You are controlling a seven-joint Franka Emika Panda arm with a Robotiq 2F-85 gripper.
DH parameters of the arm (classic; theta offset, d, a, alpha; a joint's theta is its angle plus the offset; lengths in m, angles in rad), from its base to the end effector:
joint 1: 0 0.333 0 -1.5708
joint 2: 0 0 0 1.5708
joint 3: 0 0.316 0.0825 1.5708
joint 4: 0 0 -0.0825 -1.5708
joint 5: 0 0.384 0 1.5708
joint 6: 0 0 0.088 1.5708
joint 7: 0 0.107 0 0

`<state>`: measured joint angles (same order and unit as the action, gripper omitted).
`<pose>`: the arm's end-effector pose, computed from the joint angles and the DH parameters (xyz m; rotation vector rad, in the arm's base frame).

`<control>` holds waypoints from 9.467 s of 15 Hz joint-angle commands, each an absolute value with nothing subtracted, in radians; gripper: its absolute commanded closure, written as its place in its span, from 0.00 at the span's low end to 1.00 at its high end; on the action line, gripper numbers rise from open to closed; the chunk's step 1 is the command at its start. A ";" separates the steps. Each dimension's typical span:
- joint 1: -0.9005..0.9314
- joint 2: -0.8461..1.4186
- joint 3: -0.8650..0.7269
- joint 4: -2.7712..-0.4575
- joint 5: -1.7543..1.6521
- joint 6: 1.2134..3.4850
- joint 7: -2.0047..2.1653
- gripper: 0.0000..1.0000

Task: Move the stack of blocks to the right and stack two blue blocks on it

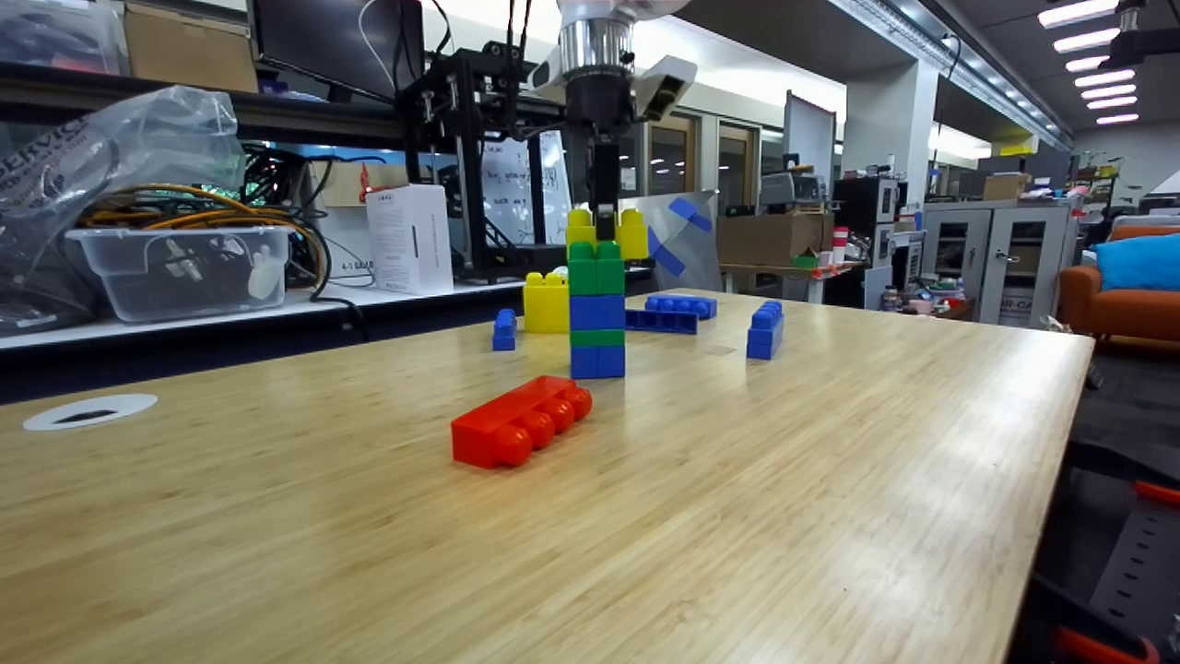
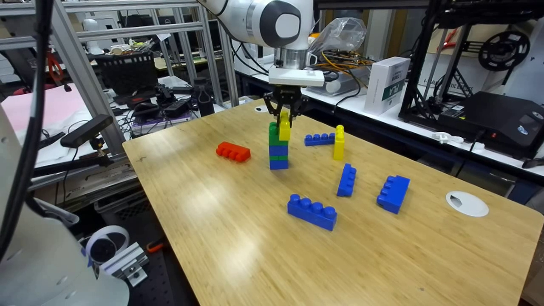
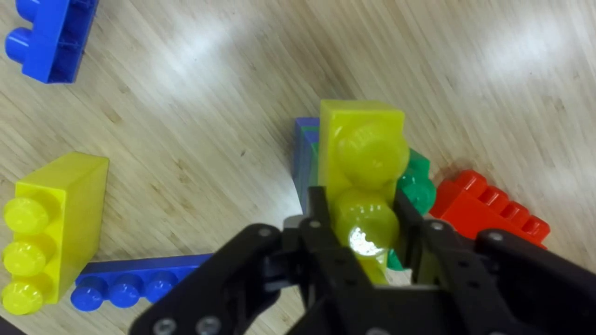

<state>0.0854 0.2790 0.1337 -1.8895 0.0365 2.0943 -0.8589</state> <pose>0.5959 0.1305 0.3545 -2.6388 -1.5369 0.0719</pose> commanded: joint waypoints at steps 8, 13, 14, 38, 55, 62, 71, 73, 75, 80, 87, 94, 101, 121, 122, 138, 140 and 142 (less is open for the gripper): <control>0.036 0.209 0.112 -1.960 -0.027 2.094 -0.899 0.90; 0.004 0.128 0.090 -2.052 -0.007 2.118 -0.949 0.90; -0.001 0.108 0.084 -2.076 0.000 2.124 -0.961 0.90; 0.034 -0.164 0.012 -2.475 0.060 2.277 -1.044 0.90; 0.044 -0.153 0.015 -2.482 0.016 2.292 -1.051 0.40; 0.062 -0.189 0.020 -2.490 0.020 2.275 -1.067 0.01; 0.102 -0.378 -0.076 -2.460 0.053 2.195 -1.371 0.00; 0.103 -0.416 -0.137 -2.435 0.059 2.157 -1.535 0.00; 0.097 -0.435 -0.193 -2.408 0.071 2.124 -1.676 0.00; 0.078 -0.362 -0.274 -2.344 0.101 2.142 -1.914 0.00; 0.038 -0.253 -0.235 -2.331 0.103 2.164 -1.955 0.00; 0.035 -0.238 -0.233 -2.313 0.103 2.164 -1.956 0.00; 0.038 -0.137 -0.211 -2.362 0.129 2.278 -2.037 0.00; -0.043 0.100 -0.084 -2.404 0.258 2.463 -2.333 0.00; -0.048 0.110 -0.079 -2.403 0.255 2.468 -2.338 0.00; -0.087 0.226 -0.033 -2.415 0.139 2.670 -2.276 0.00; -0.091 0.232 -0.032 -2.414 0.116 2.667 -2.264 0.00; -0.091 0.231 -0.032 -2.413 0.096 2.665 -2.252 0.00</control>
